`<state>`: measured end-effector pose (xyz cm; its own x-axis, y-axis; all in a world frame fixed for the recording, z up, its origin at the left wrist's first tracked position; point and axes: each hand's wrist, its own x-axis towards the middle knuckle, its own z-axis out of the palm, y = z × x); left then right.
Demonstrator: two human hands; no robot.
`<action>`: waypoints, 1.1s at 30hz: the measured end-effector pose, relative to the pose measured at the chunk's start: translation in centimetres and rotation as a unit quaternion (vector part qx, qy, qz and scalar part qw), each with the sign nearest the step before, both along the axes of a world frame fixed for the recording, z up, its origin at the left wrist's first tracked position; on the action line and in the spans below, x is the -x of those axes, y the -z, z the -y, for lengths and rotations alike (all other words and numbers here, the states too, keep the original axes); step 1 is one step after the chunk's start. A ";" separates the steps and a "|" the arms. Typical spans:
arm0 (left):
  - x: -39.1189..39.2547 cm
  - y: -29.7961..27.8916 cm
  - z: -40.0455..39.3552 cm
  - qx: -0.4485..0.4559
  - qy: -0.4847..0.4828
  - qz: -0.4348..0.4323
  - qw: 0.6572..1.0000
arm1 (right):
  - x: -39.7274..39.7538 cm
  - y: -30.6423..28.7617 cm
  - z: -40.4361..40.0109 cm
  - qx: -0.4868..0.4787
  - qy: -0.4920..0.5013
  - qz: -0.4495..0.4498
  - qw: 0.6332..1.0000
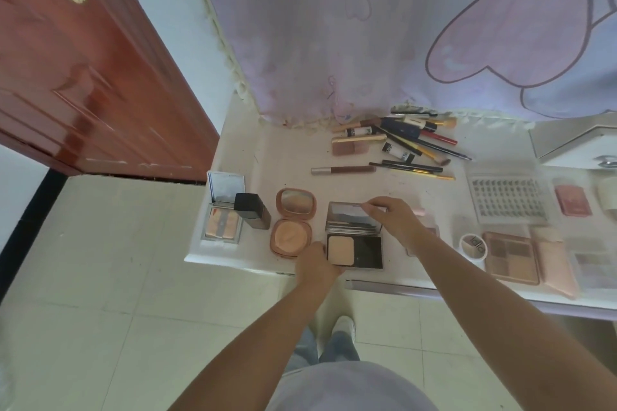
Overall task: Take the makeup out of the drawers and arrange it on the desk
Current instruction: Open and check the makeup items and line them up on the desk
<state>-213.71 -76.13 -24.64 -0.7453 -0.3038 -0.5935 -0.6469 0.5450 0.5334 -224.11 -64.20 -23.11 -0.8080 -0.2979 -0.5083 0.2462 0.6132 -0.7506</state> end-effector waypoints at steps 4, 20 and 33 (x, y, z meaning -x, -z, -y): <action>0.9 -0.2 -0.1 0.054 0.085 0.041 0.994 | 0.2 0.2 0.0 0.005 0.014 -0.002 1.000; 1.0 0.6 0.2 0.155 0.169 0.037 0.973 | 1.0 0.1 -0.4 -0.089 -0.079 -0.051 0.992; -0.1 0.5 0.5 0.139 0.166 0.009 0.976 | 1.7 2.8 -6.9 -0.267 -0.098 -0.183 0.941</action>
